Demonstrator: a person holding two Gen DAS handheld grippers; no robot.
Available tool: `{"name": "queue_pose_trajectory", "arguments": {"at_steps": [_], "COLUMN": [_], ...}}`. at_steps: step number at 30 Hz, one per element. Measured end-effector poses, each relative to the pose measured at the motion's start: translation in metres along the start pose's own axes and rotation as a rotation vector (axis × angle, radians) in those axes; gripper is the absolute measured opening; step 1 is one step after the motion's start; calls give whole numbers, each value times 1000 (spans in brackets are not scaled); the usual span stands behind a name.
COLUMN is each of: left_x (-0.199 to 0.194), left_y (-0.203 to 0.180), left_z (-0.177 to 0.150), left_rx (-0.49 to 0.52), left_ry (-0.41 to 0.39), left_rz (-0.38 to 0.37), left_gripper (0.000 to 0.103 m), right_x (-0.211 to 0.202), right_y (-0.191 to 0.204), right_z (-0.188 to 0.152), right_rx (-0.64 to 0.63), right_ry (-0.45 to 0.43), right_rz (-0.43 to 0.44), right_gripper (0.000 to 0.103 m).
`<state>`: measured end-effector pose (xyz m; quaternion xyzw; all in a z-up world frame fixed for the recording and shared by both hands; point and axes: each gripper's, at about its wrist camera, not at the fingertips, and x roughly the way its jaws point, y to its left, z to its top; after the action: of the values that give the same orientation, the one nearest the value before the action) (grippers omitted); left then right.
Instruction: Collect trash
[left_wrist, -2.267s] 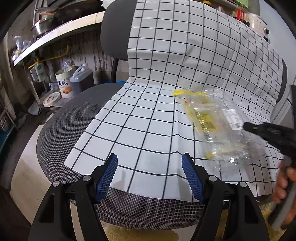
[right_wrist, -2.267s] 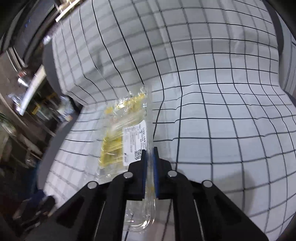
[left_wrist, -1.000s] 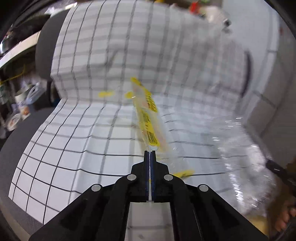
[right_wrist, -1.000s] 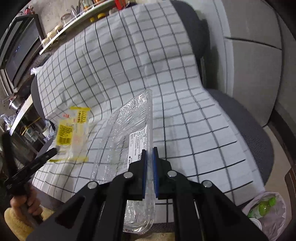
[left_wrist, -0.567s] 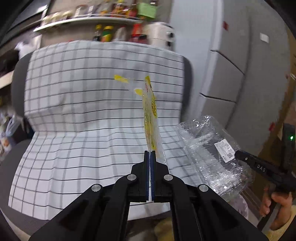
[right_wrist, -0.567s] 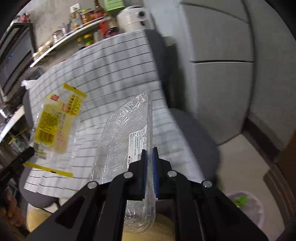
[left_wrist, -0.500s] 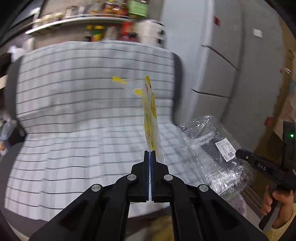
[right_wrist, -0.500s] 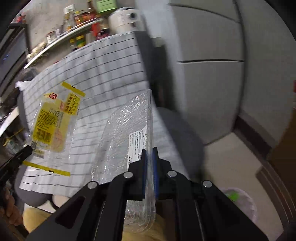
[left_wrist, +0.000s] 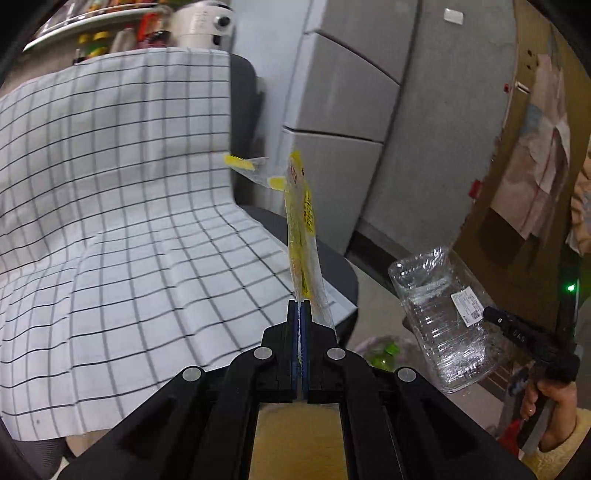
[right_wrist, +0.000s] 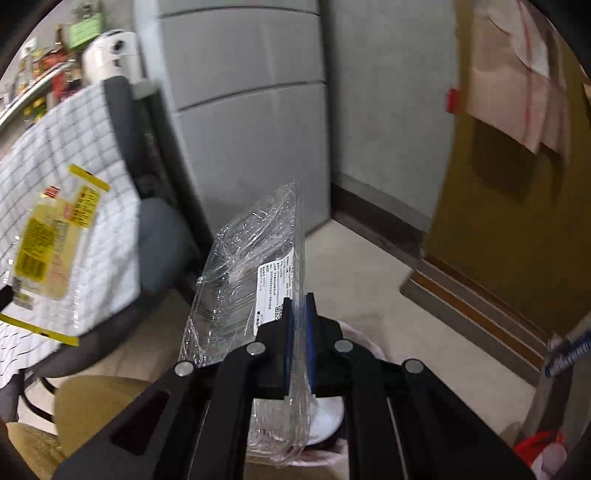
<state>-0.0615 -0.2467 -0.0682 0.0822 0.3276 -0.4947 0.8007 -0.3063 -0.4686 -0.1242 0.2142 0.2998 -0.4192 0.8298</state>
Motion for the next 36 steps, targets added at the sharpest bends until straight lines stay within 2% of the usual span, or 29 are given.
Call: {"name": "queue_pose_trajectory", "arguments": {"at_steps": [4,7,8,11,18,24,32,35,36], "left_x": [11,17,20,22,31,48,84,104,111], "left_y": [-15,-25,-29,-37,-54,-88,-124,-132,-133], "left_z": [-3,-5,-6,-9,-24,-50,-59,-59,-60], "left_rx": [28,45,52,71,127,215,271,265,256], "left_ry": [30,49,56,69,129,213,266,304,318], "left_rz": [-20,-35,-41,-55,-112,-180,-239,-277,-281], "left_gripper": [1,1,1,1,1,1,2,12,24], "right_x": [17,22,20,13,-4,-16,-22,-22,-23], "right_y": [-22,-30,-34,-33,-20,-14,-30,-39,-42], "right_z": [-15,-21,-22,-18,-8,2,3,3,3], "right_rx": [28,44,51,62,45,39,63,83,89], "right_ry": [85,124,120,94,22,-25,-47,-47,-49], "right_rz": [-60,-74,-84,-81,-36,-14,-29,-38,-43], "right_gripper": [8,19,23,26,26,27,28,29,31]}}
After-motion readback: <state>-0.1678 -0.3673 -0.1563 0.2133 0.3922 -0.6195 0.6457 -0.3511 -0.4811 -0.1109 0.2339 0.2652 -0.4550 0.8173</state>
